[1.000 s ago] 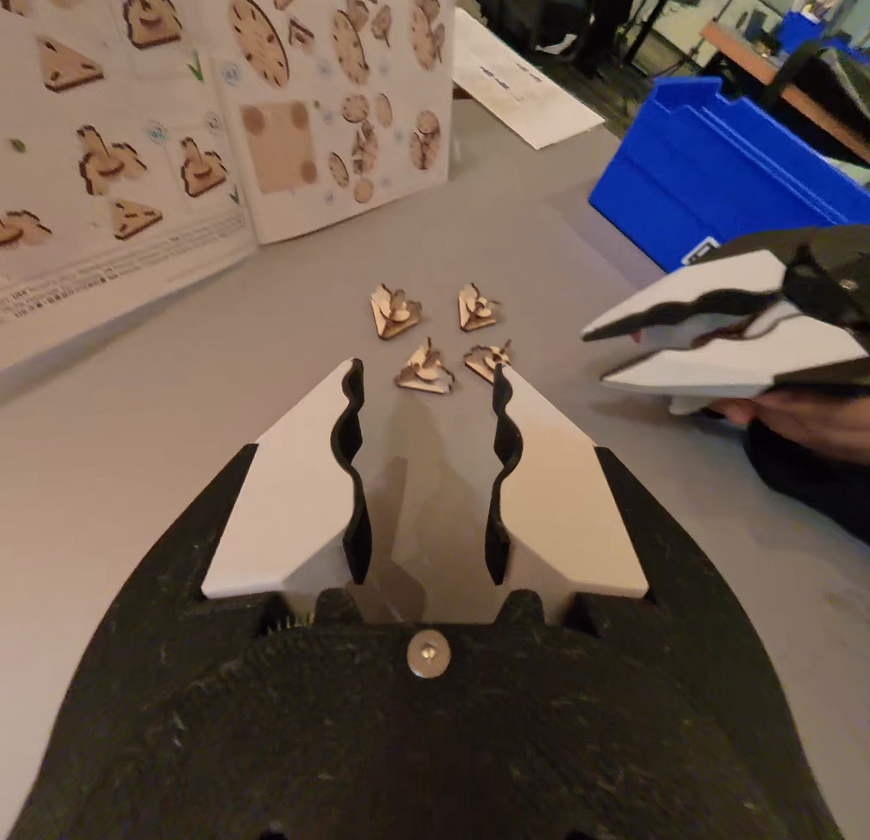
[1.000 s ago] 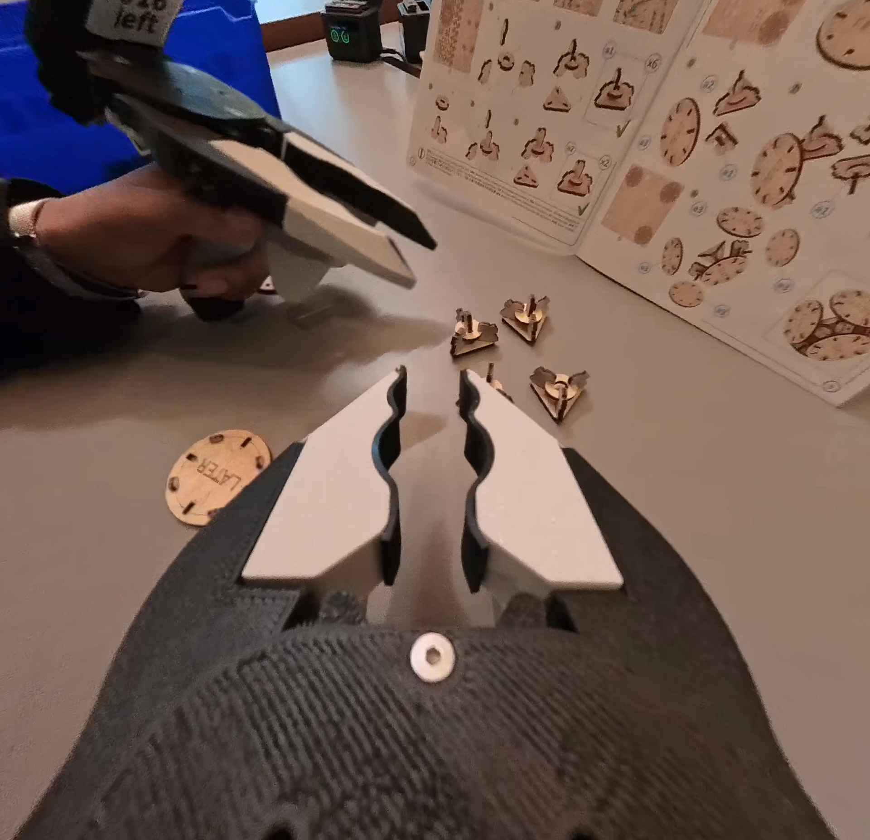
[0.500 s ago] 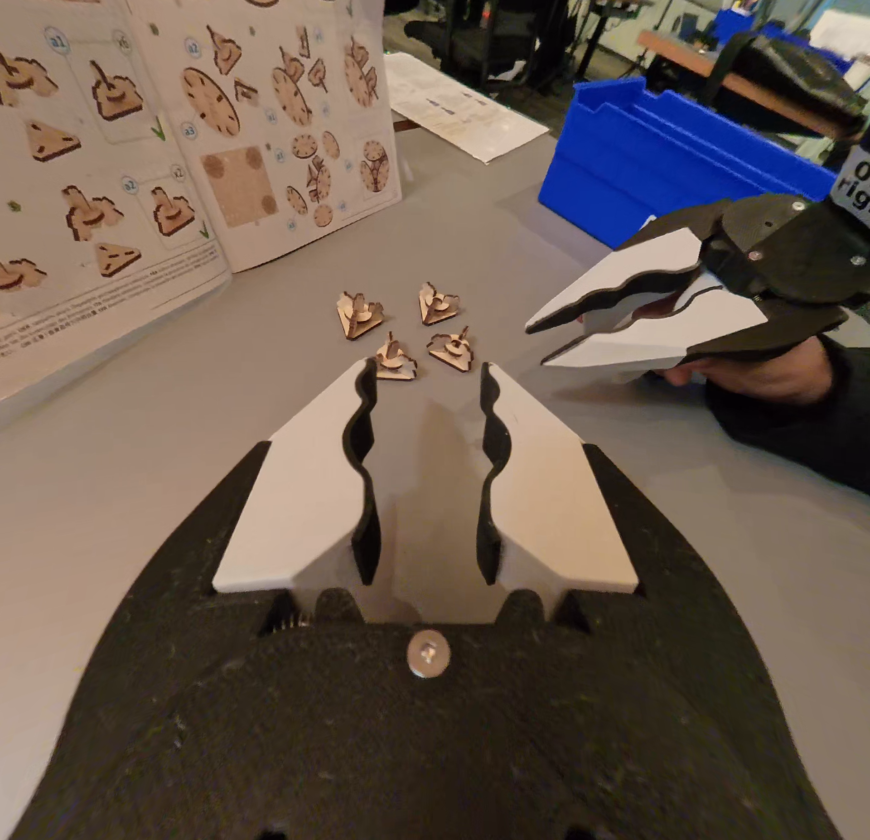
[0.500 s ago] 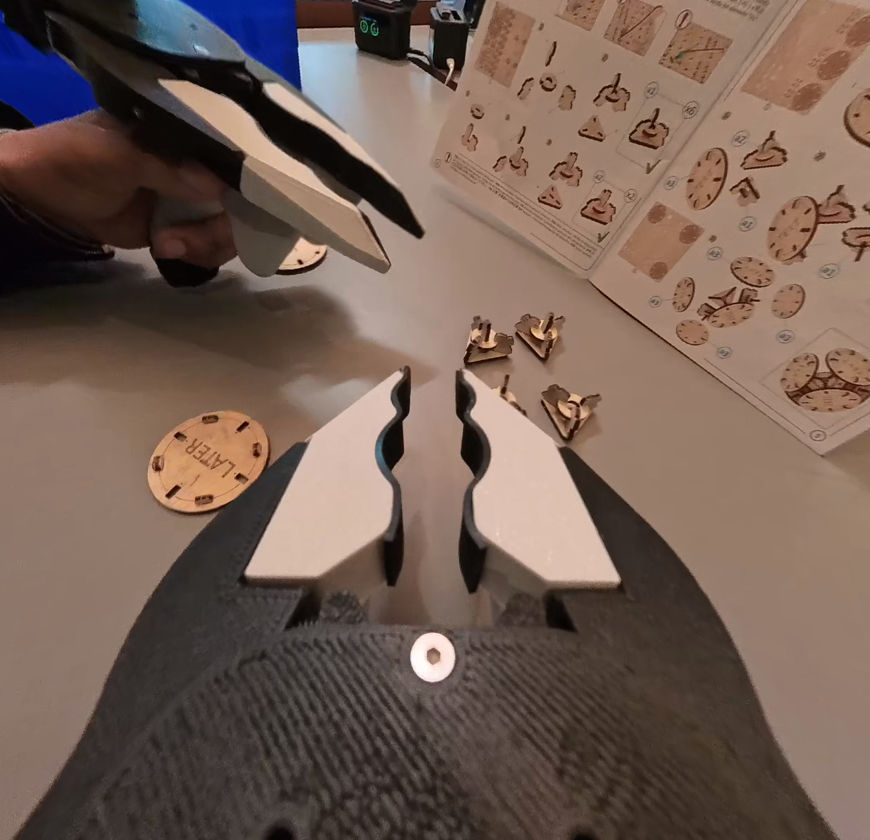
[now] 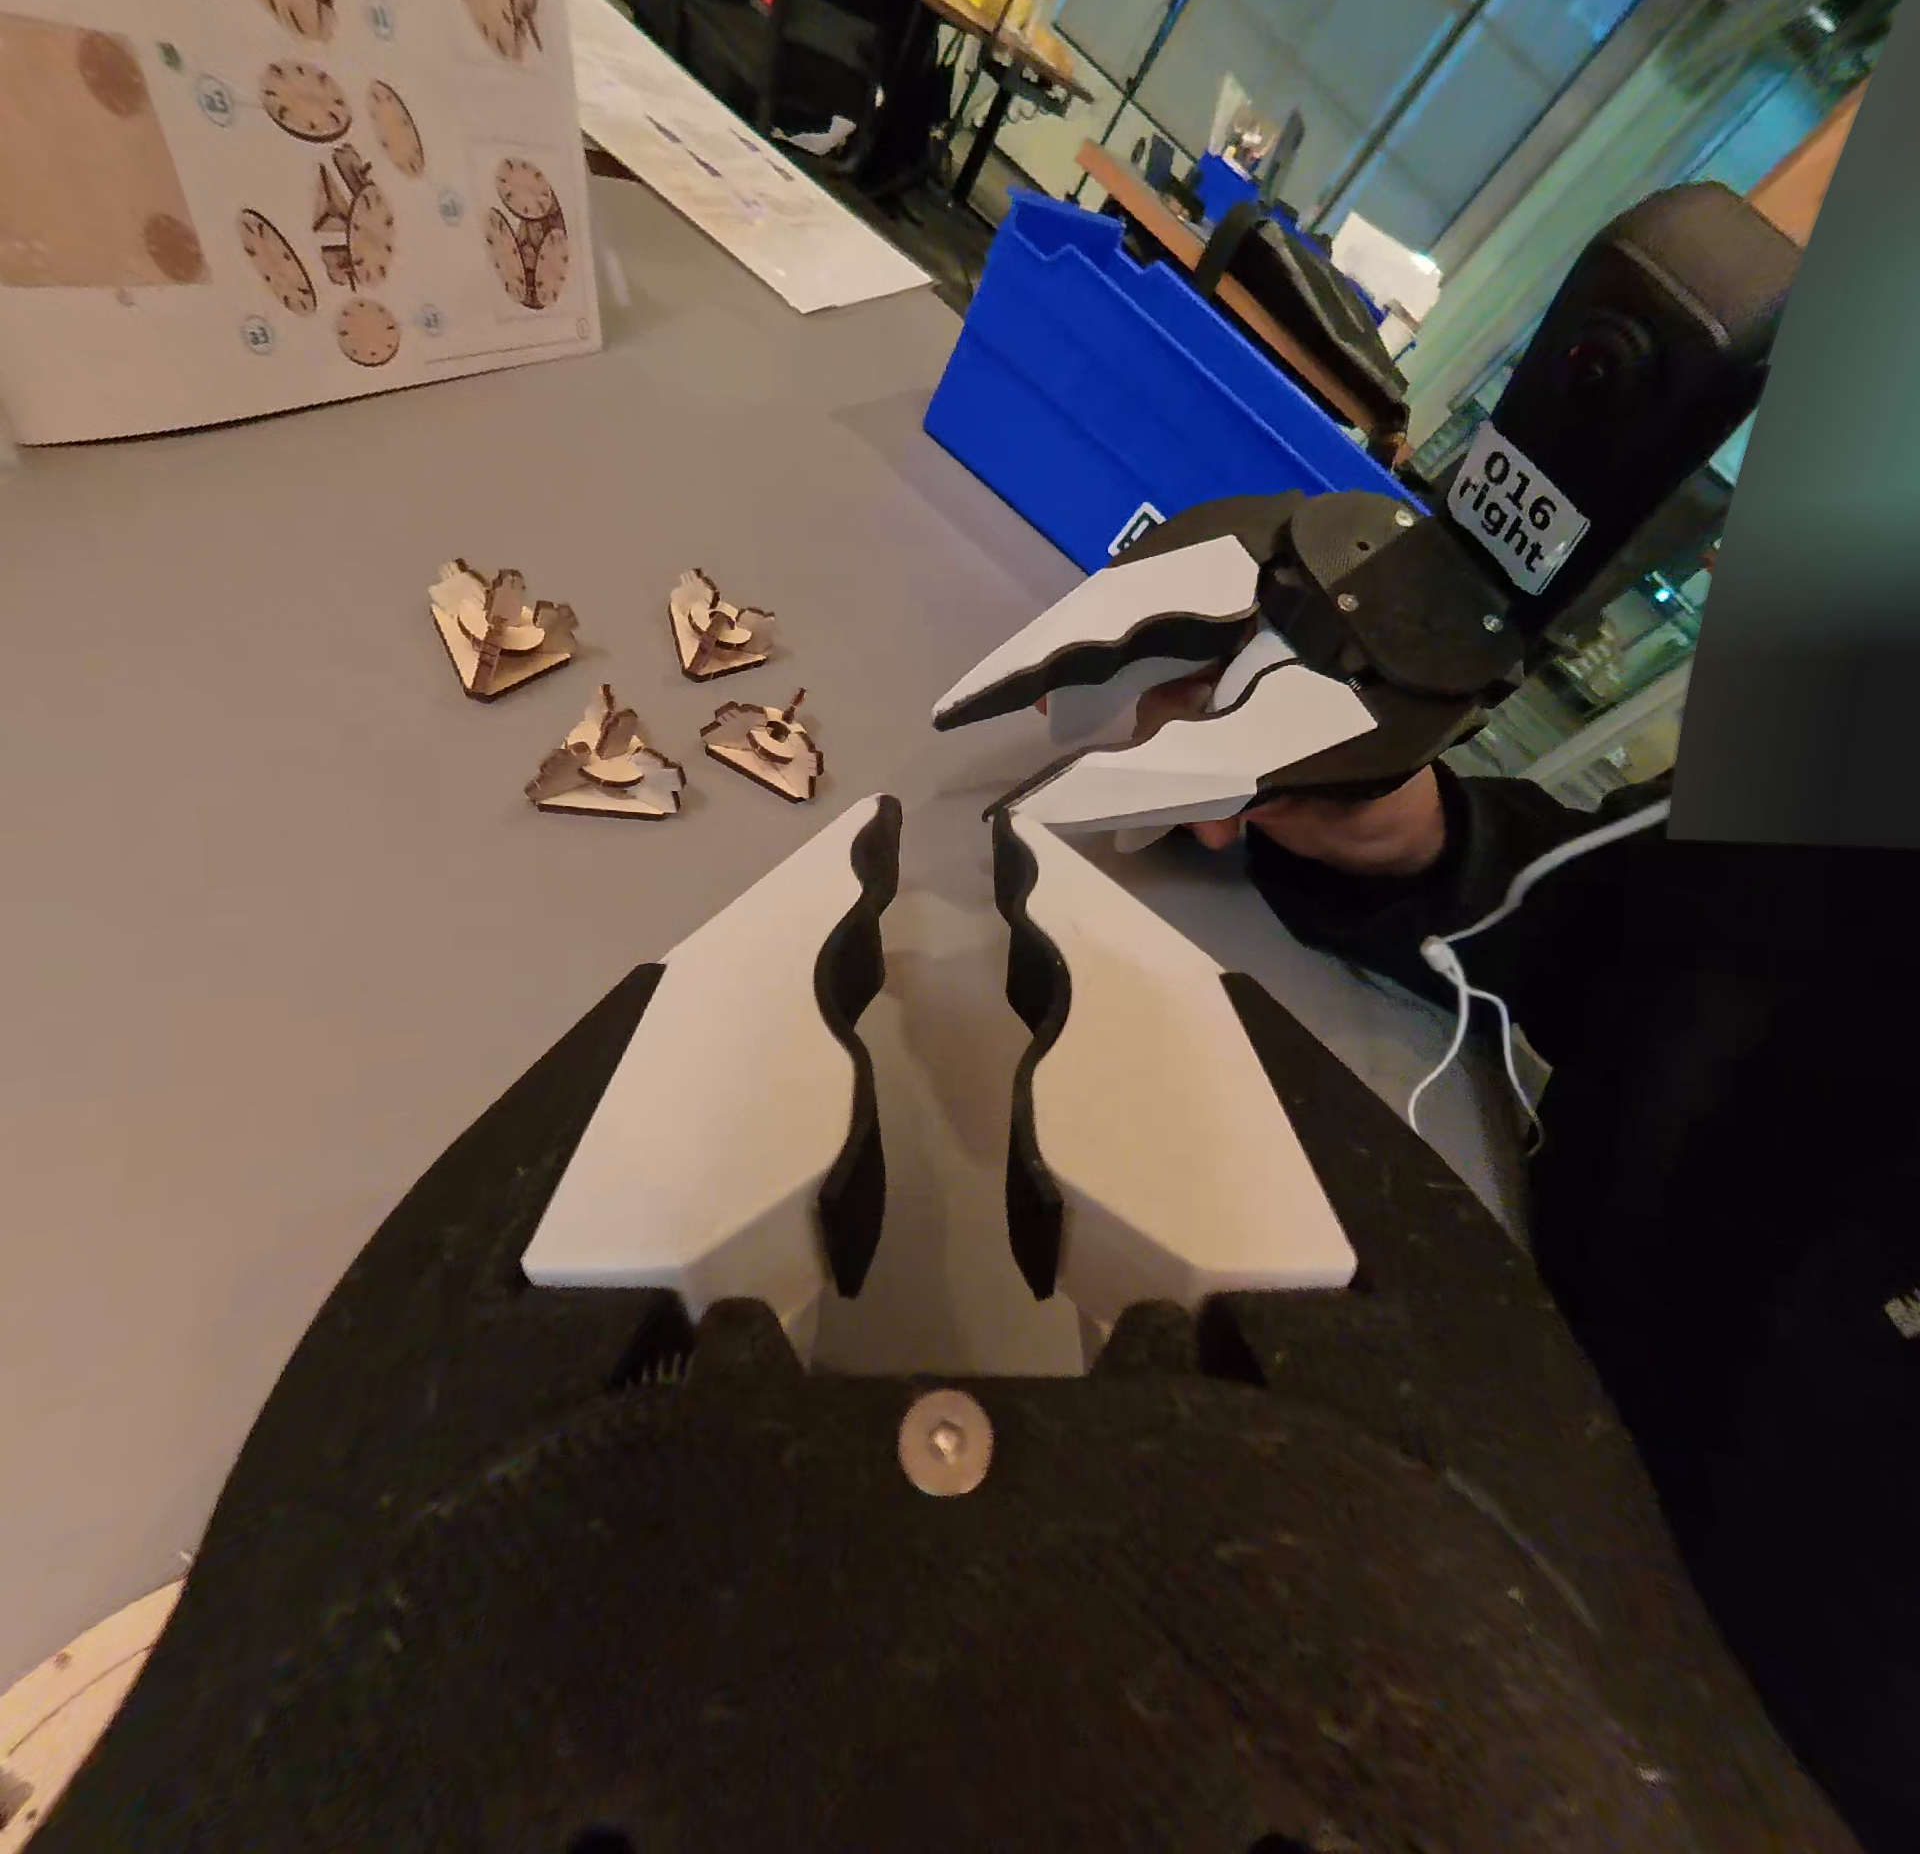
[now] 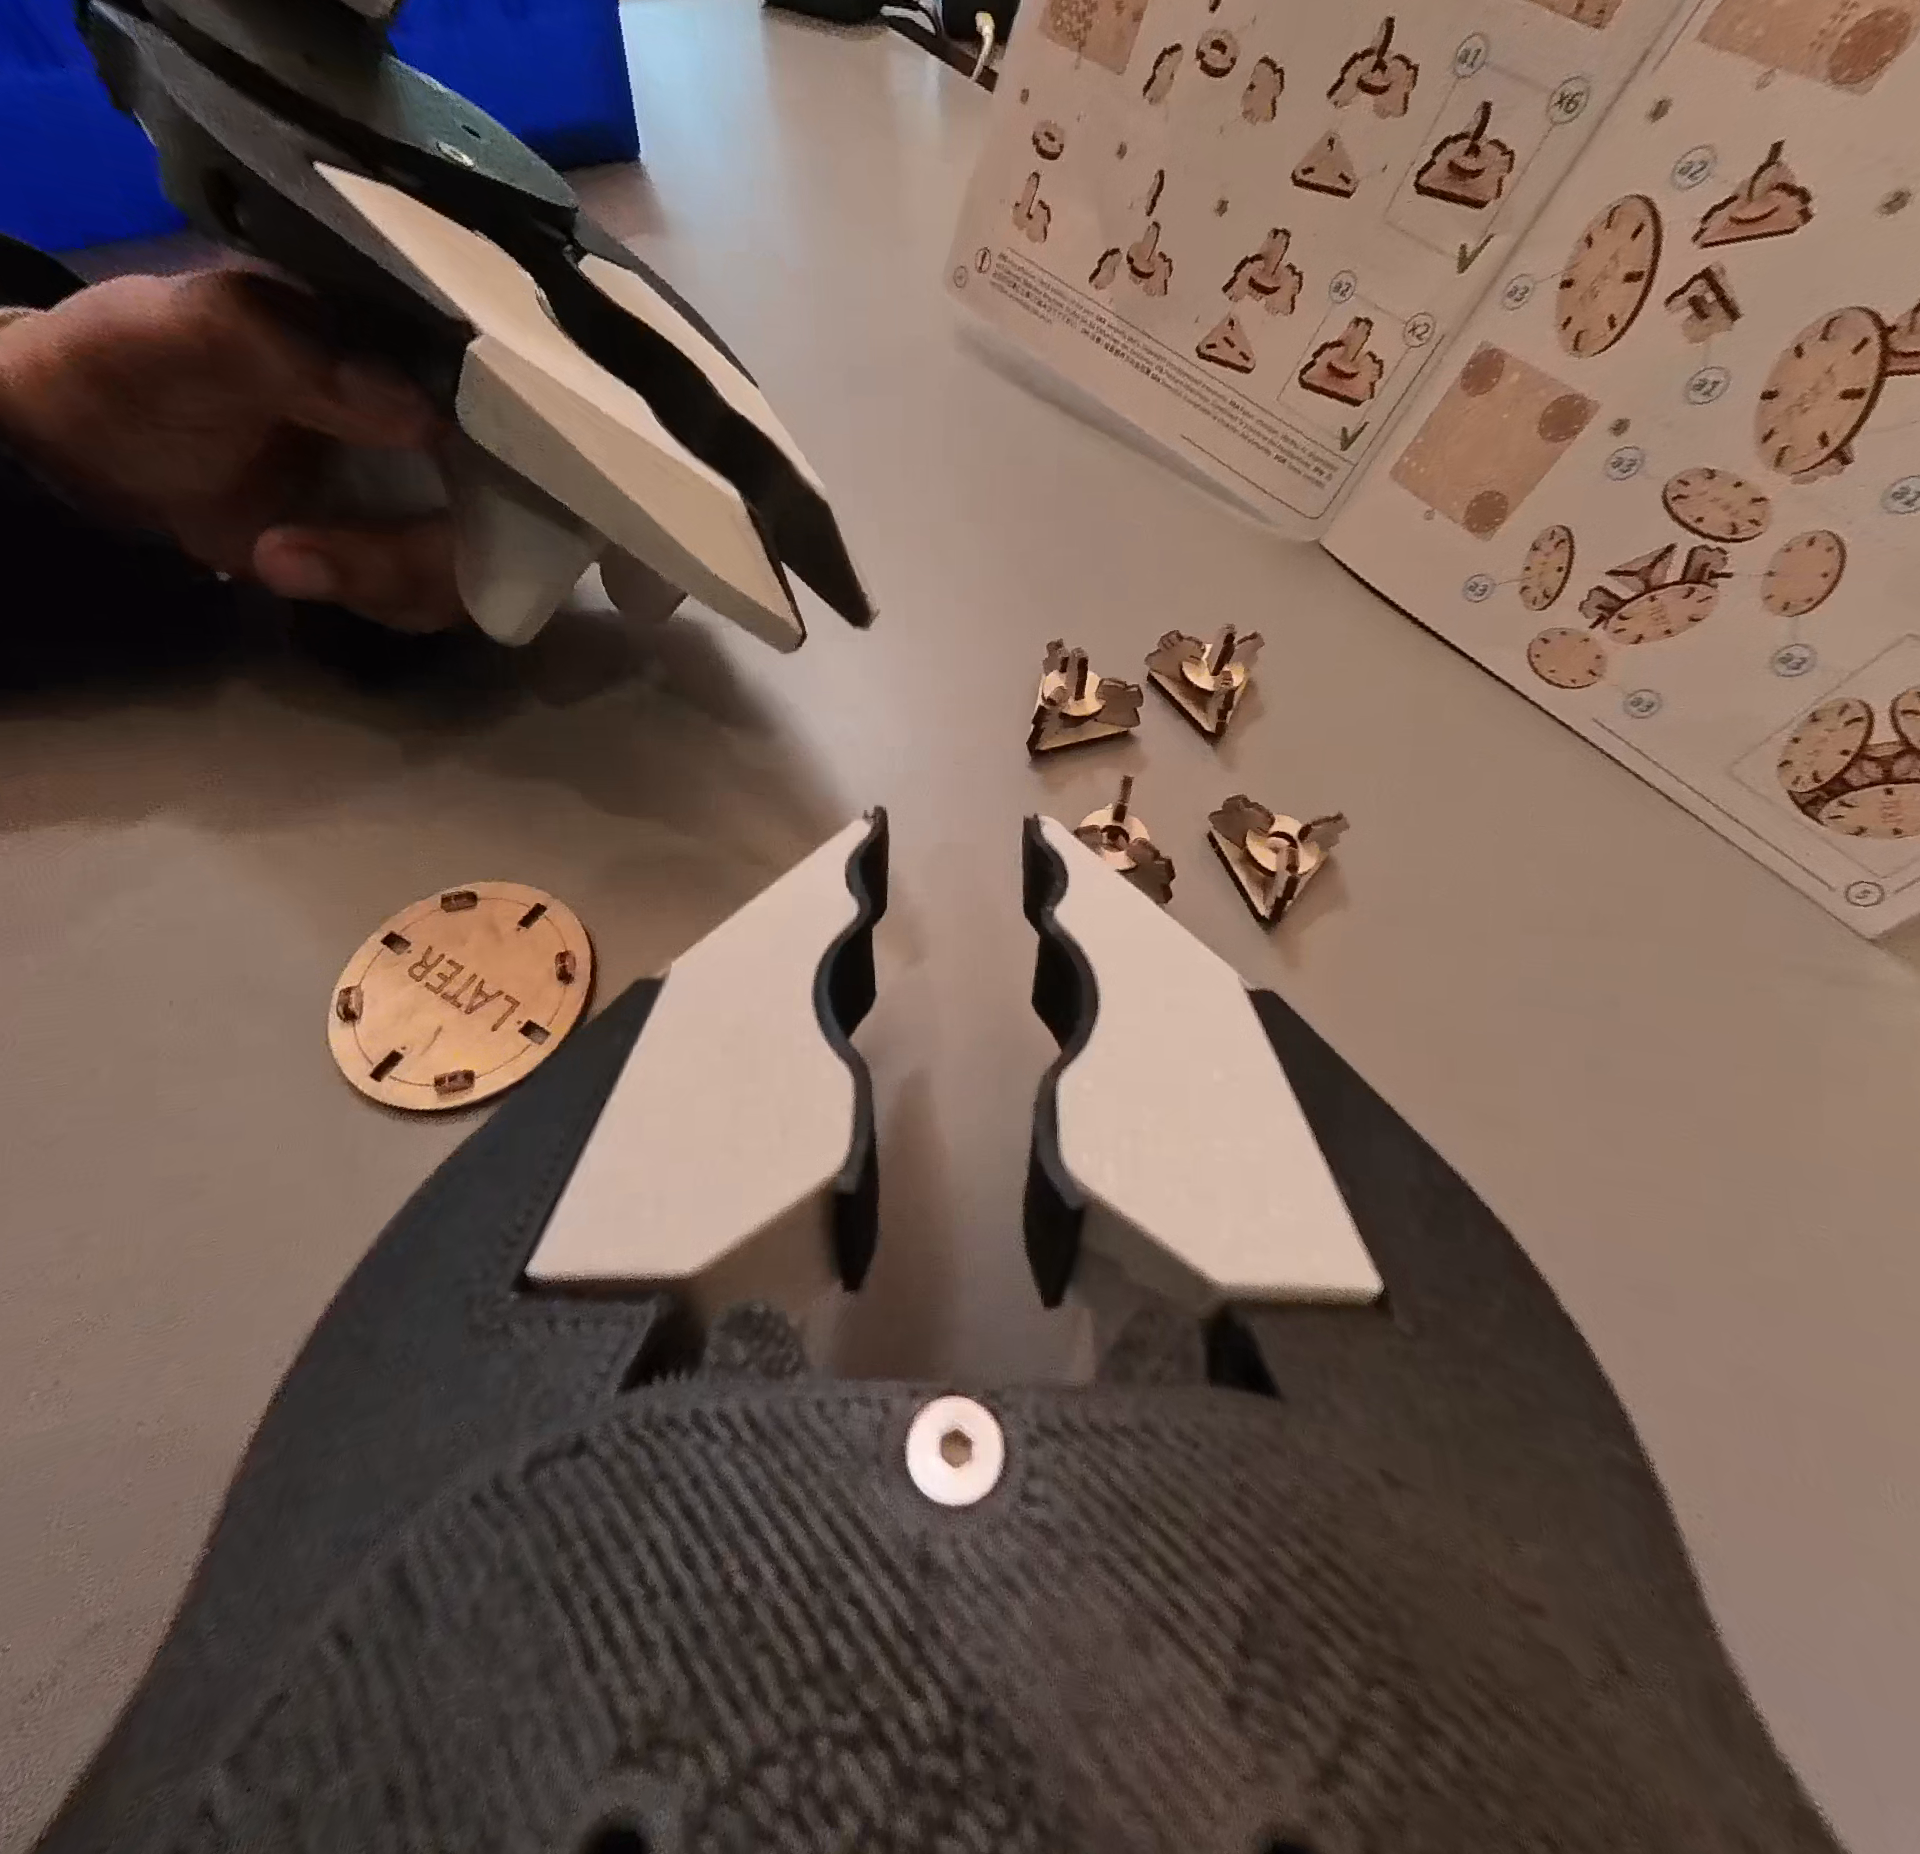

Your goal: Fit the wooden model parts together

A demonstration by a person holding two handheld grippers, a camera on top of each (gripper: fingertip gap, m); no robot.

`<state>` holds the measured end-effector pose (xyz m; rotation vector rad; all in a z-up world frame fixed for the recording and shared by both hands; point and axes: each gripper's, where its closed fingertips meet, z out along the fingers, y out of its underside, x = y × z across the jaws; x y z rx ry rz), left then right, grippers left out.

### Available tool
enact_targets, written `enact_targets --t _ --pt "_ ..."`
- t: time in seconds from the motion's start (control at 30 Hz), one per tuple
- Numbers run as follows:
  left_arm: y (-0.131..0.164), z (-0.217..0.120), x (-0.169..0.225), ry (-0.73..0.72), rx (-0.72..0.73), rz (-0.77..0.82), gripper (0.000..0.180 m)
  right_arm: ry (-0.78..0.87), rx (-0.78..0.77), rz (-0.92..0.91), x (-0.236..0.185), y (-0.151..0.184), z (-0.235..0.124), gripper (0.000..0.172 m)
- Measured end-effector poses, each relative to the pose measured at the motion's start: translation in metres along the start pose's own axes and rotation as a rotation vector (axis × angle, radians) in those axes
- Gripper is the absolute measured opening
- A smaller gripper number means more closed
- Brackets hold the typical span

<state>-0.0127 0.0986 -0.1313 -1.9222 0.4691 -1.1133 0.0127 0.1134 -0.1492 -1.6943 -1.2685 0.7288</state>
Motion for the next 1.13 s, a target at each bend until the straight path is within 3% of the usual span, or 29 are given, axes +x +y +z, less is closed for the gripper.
enact_targets --t 0.47,0.83,1.13 --pt "0.018 0.012 0.01 -0.127 -0.123 0.238 0.014 -0.031 0.055 -0.018 -0.017 -0.01 0.0 0.02" --pt "0.021 0.012 0.01 -0.114 -0.14 0.221 0.02 -0.047 0.049 0.001 -0.017 -0.009 -0.001 0.023" --pt "0.017 0.008 0.008 -0.028 -0.107 0.081 0.026 -0.085 0.033 0.024 -0.018 -0.006 0.0 0.023"
